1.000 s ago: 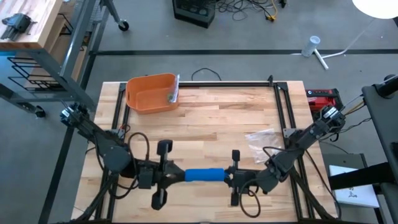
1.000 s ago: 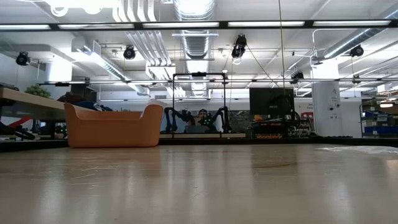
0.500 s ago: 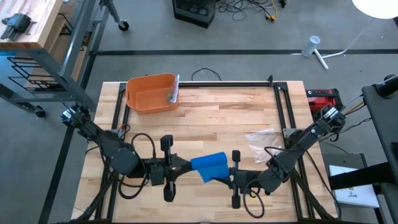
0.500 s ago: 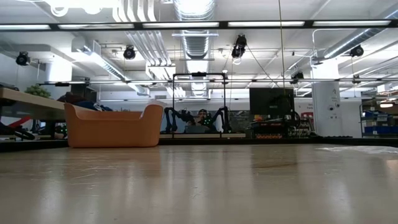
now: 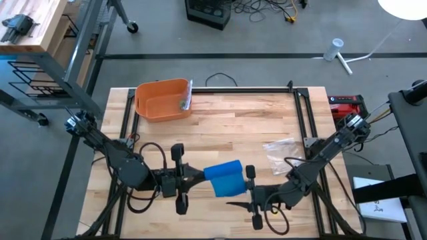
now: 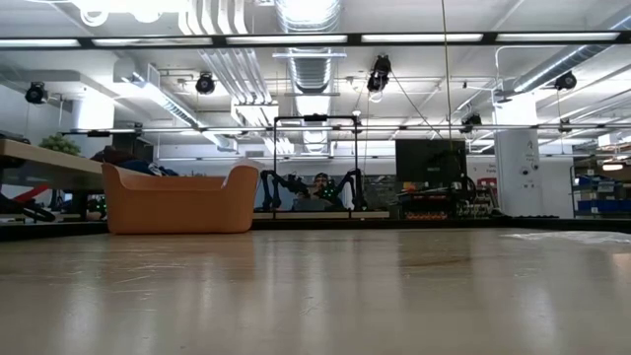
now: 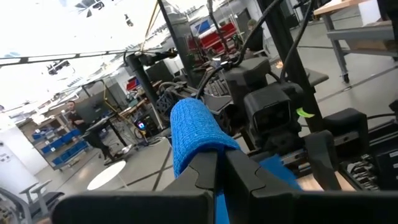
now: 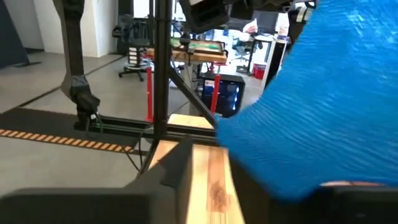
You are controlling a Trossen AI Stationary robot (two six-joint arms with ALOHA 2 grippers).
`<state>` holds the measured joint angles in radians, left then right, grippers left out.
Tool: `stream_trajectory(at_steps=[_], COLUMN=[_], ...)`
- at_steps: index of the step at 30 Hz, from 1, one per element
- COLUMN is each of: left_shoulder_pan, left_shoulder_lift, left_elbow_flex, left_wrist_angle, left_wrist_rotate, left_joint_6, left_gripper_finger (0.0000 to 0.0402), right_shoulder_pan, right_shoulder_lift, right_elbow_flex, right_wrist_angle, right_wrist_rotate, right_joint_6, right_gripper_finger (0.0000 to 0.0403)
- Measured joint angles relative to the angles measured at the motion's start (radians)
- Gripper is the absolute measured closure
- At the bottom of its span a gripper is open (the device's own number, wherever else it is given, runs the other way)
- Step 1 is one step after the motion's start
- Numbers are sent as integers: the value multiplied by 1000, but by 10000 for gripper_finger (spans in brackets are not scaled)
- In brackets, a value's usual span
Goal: Roll bandage
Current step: Roll the blue bandage
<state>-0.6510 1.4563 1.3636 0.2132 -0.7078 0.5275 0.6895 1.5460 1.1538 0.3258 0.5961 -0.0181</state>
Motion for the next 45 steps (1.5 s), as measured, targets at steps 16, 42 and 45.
stream_trajectory(at_steps=[16, 42, 45], left_shoulder_pan=[-65, -193, -193], left_shoulder_lift=[-3, -5, -5], left_elbow_flex=[0, -56, -68], left_wrist_angle=[-85, -143, -143], left_wrist_rotate=[17, 171, 172], left_joint_6=[-71, -193, -205], left_gripper_finger=[401, 401, 401], right_shoulder_pan=[71, 133, 117], right_shoulder_lift=[-5, -1, 28], right_elbow_flex=[0, 3, 3], right_wrist_angle=[-192, 256, 305], right_wrist_rotate=[124, 36, 34], right_joint_6=[46, -410, -444], right_gripper_finger=[175, 202, 203])
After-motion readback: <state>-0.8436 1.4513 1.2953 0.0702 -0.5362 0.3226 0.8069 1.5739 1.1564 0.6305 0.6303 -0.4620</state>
